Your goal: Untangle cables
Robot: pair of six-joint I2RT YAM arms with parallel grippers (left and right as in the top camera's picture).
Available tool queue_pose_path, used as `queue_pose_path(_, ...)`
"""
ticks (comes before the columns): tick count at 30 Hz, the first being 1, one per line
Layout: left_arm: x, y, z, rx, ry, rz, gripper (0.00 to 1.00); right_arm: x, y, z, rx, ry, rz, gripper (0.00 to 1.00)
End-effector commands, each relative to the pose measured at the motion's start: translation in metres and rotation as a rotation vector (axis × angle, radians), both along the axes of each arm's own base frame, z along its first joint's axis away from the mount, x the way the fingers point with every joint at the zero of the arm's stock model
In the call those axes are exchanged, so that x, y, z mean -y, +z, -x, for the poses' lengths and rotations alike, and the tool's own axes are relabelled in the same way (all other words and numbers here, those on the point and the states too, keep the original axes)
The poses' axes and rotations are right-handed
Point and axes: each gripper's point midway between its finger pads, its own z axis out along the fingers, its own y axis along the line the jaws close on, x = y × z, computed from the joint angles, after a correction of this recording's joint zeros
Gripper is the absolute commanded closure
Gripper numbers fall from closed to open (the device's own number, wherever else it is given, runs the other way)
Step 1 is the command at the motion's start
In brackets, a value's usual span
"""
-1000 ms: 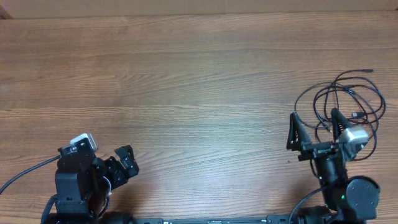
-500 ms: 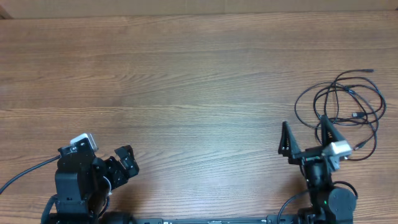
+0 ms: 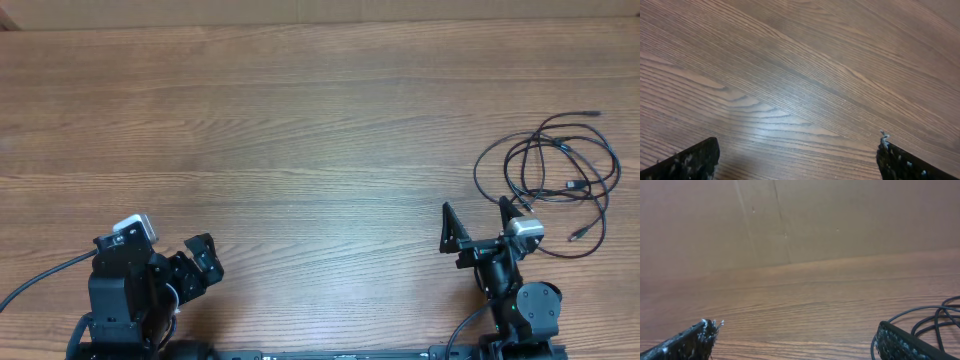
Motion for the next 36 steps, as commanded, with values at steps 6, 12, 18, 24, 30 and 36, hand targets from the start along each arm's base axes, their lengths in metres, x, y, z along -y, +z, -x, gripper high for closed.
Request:
queue_pose_path(6,0.001,-0.001,0.0,-0.003,0.005,0.017,0.0,0.001,-0.002,0.0,0.004,-0.007,0.004,0.0)
queue_pose_path(12,0.001,-0.001,0.0,-0.003,0.005,0.017,0.0,0.001,-0.002,0.0,0.004,-0.007,0.004,0.0)
queue_pose_path(18,0.001,-0.001,0.0,-0.003,0.005,0.017,0.0,0.001,-0.002,0.0,0.004,-0.007,0.004,0.0)
queue_pose_path(24,0.001,-0.001,0.0,-0.003,0.005,0.017,0.0,0.001,-0.002,0.0,0.004,-0.007,0.004,0.0)
queue_pose_path(30,0.001,-0.001,0.0,-0.003,0.005,0.016,0.0,0.001,-0.002,0.0,0.004,-0.007,0.004,0.0)
queue_pose_path(36,-0.011,0.003,-0.006,0.055,0.016,-0.072,0.0,0.001,-0.002,0.0,0.004,-0.007,0.004,0.0)
